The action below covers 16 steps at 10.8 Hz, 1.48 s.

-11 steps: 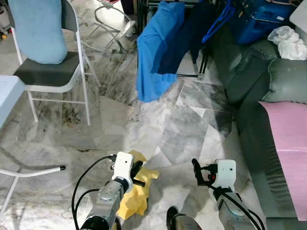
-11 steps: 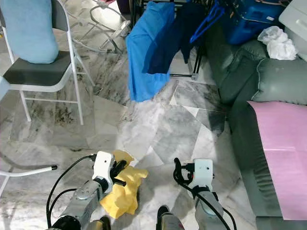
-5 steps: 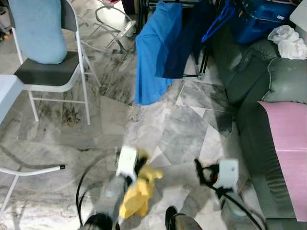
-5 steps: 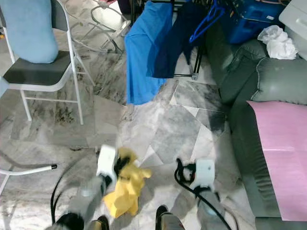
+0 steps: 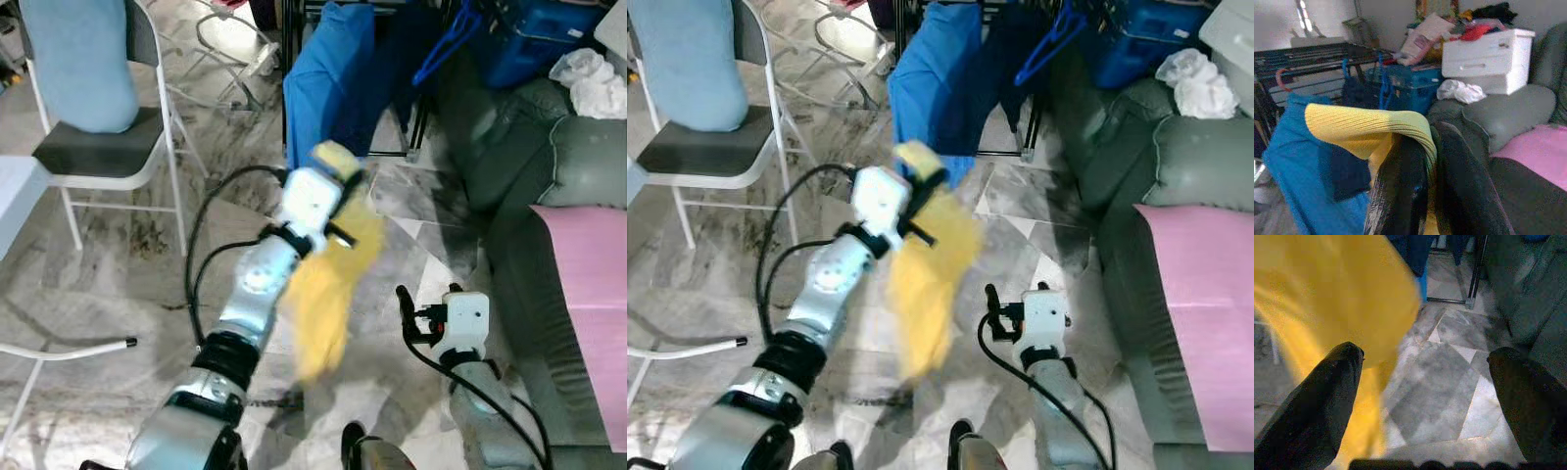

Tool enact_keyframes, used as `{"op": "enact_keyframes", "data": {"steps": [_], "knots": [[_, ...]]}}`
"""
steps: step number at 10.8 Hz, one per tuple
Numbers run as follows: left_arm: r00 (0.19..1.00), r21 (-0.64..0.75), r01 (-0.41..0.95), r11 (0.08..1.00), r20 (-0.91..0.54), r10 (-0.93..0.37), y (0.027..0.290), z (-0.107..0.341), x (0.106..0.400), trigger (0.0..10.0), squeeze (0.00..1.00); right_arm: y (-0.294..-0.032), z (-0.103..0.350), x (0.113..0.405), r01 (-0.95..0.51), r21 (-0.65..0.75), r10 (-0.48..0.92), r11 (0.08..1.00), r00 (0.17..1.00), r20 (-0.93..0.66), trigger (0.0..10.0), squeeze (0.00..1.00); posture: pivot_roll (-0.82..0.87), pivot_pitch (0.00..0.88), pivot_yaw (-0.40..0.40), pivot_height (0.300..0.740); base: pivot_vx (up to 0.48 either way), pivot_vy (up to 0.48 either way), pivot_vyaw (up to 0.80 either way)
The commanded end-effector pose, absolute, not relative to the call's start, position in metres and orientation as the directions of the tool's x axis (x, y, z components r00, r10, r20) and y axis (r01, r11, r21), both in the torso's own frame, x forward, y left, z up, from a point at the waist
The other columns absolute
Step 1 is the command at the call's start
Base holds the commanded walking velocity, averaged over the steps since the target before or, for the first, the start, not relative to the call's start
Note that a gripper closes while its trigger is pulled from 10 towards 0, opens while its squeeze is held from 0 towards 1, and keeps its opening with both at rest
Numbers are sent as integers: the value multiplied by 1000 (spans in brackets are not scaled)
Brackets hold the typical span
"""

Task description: Hang hanger

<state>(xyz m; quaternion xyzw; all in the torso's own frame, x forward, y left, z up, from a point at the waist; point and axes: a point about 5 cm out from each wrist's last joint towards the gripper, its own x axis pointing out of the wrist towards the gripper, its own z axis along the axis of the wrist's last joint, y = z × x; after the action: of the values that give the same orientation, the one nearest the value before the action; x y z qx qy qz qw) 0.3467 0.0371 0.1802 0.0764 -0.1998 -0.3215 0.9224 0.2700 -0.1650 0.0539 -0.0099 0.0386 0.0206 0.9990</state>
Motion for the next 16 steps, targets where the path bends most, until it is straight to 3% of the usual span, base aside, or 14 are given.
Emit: {"op": "enact_keyframes", "data": {"steps": [1,2,6,8,10,11,14,16], "knots": [[758,252,562,788,225,-613,46,154,343,10000,0,-168,51,264,-9,0,8,1000,995,-101,10000,0,-140,199,29,740,0,0,0],[780,267,565,781,136,-611,58,122,330,10000,0,-170,49,260,4,2,-4,1000,994,-107,10000,0,-149,203,29,740,0,0,0],[802,218,588,779,-30,-596,82,70,305,10000,0,-177,50,256,21,28,-18,999,993,-121,10000,0,-139,204,1,740,0,0,0],[780,507,562,653,-62,-623,84,76,310,10000,0,-178,56,265,21,66,-13,998,992,-123,10000,0,-123,200,-14,740,0,0,0],[791,452,571,685,-82,-606,86,74,313,10000,0,-170,60,269,2,72,6,997,993,-114,10000,0,-128,194,-10,740,0,0,0],[770,360,615,702,-78,-634,83,70,309,10000,0,-169,58,266,-4,79,14,997,992,-128,10000,0,-130,195,-10,740,0,0,0],[747,296,649,701,-74,-661,74,63,301,10000,0,-167,57,264,-33,60,41,998,990,-138,10000,0,-134,193,-16,740,92,0,-748],[748,249,655,714,-77,-659,72,60,300,10000,0,-171,59,265,-26,42,31,999,990,-134,10000,0,-141,191,-22,740,292,0,0]]}}
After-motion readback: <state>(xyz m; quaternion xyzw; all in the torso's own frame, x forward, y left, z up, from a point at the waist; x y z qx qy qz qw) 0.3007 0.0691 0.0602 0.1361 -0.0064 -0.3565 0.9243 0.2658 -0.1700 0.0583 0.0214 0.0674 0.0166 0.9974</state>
